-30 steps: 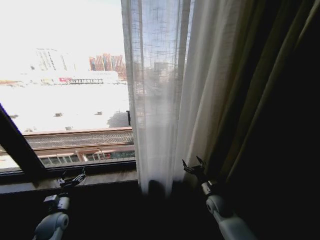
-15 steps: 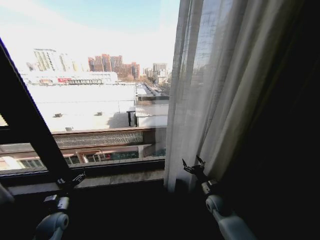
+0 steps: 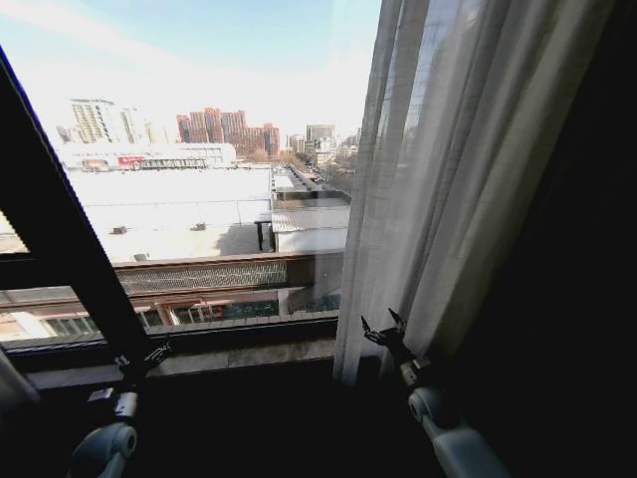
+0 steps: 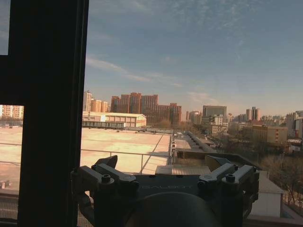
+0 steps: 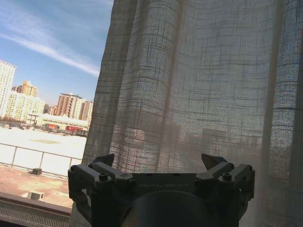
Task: Open the curtains by pulling them apart, changing their state from closed to fully open.
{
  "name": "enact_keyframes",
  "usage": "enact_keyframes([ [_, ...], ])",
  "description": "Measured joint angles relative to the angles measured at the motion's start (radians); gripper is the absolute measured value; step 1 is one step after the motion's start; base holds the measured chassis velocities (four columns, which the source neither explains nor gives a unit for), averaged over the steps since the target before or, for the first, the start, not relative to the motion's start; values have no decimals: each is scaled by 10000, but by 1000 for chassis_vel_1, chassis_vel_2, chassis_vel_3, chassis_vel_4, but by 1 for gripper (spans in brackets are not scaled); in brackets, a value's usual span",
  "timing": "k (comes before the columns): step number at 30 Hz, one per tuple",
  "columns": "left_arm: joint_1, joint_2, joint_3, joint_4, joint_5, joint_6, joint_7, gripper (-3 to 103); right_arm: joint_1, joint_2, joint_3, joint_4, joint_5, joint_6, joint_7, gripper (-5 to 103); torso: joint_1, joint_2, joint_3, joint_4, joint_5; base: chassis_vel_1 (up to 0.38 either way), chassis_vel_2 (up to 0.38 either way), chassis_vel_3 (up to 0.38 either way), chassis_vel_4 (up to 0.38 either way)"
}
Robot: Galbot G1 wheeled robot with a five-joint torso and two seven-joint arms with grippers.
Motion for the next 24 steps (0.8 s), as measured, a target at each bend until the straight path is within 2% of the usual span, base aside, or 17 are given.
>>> enact_keyframes([
  [3, 0, 1, -2, 1, 0, 0, -2, 100, 314, 43, -257, -180, -103, -59, 172, 100, -1, 1, -1, 8, -7, 0, 0, 0, 0],
  [11, 0, 1, -2, 0, 0, 0, -2, 100, 1087, 261, -645, -944, -202, -207, 489, 100, 0, 0, 0, 1, 1, 0, 0, 0, 0],
  [20, 0, 2, -3, 0, 0, 0, -2, 100, 1936, 491, -1041, -1476, 22, -492, 597, 101, 0, 0, 0, 4, -3, 0, 0, 0, 0],
  [21, 0, 2, -3, -1, 0, 0, -2, 100, 1978, 515, -1092, -1478, 52, -506, 597, 96, -1, 0, 0, 3, -3, 0, 0, 0, 0],
  [24, 0, 2, -3, 0, 0, 0, -2, 100, 1988, 533, -1159, -1475, 85, -512, 591, 91, 0, 0, 1, 1, -1, 0, 0, 0, 0],
])
